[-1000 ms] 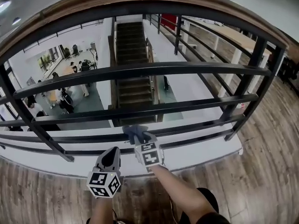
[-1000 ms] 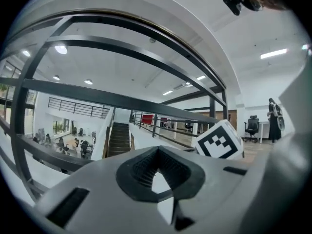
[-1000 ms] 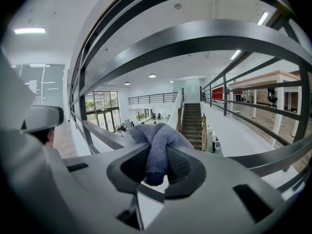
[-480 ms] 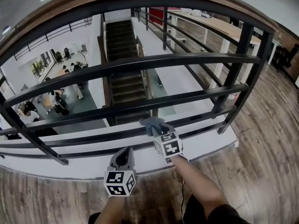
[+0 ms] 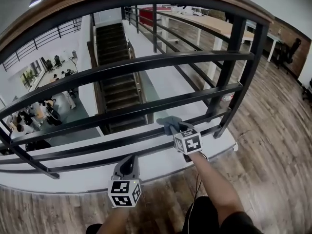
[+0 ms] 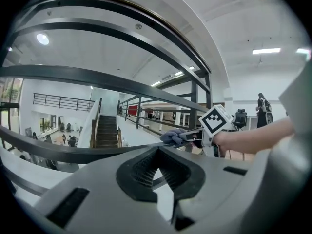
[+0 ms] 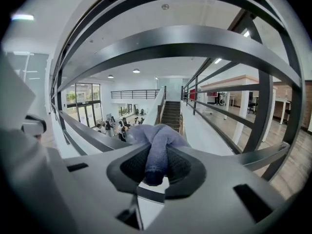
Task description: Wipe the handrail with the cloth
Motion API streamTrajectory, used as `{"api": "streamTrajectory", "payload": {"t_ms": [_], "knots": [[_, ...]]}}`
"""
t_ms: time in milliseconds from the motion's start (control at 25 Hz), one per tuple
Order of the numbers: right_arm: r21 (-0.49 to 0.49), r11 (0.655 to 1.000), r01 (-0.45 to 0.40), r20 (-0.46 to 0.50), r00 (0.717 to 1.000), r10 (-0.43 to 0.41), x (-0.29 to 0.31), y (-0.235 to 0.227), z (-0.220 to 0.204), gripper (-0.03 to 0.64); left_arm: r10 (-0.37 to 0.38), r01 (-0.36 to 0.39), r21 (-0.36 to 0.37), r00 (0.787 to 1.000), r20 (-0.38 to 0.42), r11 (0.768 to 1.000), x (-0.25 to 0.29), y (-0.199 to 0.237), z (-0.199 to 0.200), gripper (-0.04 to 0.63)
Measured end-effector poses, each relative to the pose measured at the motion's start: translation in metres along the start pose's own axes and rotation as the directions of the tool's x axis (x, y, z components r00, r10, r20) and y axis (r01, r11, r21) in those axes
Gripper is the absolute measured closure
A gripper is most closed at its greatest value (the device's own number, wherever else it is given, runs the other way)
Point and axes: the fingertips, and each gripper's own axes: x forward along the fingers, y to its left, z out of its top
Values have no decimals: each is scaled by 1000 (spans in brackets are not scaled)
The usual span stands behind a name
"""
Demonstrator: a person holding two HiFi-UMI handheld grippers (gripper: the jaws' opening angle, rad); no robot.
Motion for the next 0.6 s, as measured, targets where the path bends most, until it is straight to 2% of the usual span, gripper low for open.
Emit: {"api": "streamTrajectory", "payload": {"t_ms": [120,360,600], "knots": [[-17,999,41,-15,999,-42,-9,-36,-8,537,-19,19,5,1000,-13,1000,10,-15,2,594],[-16,991,131,-49,990,-132,-24,-112,-19,537,-102,104,74,995,-23,992,35,-68,9,594],[48,968,245,-66,968,-241,-44,-189,-32,537,-158,159,58,987,-6,986,56,-122,18,594]]}}
